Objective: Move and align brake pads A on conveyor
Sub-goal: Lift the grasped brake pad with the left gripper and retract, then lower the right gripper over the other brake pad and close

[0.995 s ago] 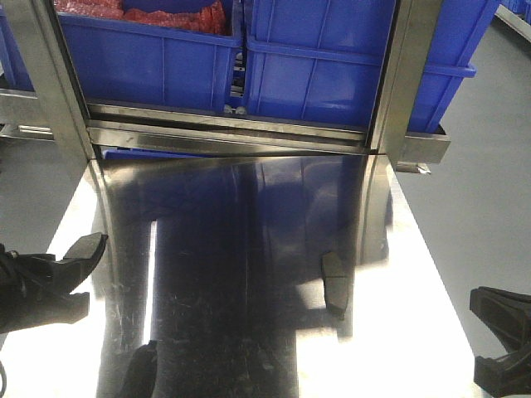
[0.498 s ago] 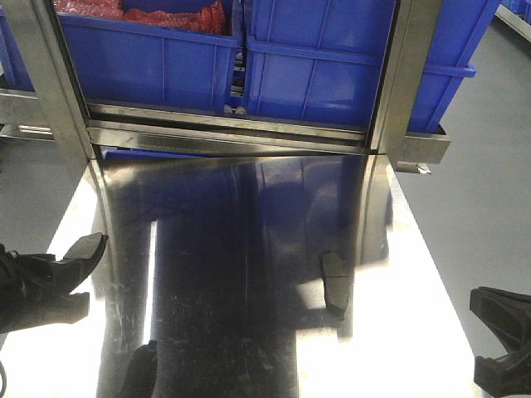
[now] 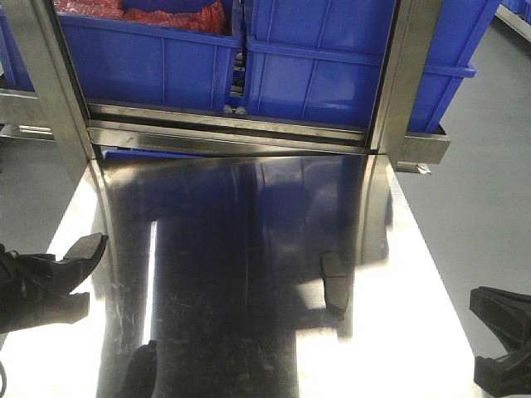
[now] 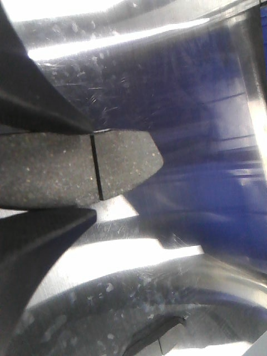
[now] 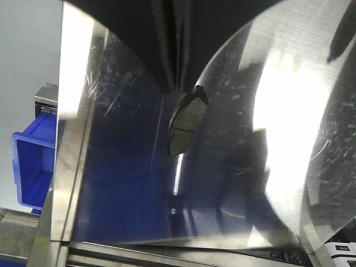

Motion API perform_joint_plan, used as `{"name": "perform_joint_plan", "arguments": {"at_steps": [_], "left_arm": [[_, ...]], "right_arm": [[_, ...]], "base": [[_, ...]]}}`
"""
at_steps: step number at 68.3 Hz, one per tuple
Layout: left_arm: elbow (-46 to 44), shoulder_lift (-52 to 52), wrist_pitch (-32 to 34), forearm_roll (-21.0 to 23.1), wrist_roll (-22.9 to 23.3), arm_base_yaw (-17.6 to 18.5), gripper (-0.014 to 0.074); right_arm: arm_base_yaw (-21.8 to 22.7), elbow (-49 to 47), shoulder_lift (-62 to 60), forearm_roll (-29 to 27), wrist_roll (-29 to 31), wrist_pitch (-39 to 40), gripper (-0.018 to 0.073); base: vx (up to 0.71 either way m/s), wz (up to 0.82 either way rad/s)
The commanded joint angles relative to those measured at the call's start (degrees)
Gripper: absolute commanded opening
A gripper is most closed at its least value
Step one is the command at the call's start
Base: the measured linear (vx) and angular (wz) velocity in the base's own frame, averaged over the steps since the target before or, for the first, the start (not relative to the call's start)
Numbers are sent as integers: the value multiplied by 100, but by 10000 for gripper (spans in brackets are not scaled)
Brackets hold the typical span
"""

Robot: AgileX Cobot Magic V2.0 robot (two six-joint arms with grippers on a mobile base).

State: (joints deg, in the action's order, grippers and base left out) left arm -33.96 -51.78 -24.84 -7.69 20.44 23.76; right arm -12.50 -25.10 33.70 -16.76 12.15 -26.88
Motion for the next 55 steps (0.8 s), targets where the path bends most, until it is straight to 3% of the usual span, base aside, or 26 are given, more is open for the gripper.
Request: {"name": "perform_joint_plan", "arguments": {"at_steps": [1,14,21,27,37,45,48,55], "left_arm": [[-146,71,428,-42,6,21,139],[-146,71,428,-42,6,21,139],[-146,71,428,-42,6,21,139],[-146,71,428,-42,6,21,139],[-146,71,428,-42,6,21,139],[-146,71,428,-42,6,21,139],[-146,71,428,-42,6,21,139],[-146,71,428,-42,6,21,139]], "right_arm": [[-8,-153,33,-27,57,366,-8],[-8,-153,33,-27,57,419,-4],[-8,-153,33,-27,57,500,54],[-8,-153,33,-12,57,609,180],[-8,-153,33,-5,62,665,497],[-8,-153,33,-5,62,665,690],[-8,-153,33,-5,62,665,730],[-8,-153,33,-10,62,665,724]], "base": [[0,0],[0,0],[0,0],[0,0],[0,0],[0,0],[0,0],[0,0]]}}
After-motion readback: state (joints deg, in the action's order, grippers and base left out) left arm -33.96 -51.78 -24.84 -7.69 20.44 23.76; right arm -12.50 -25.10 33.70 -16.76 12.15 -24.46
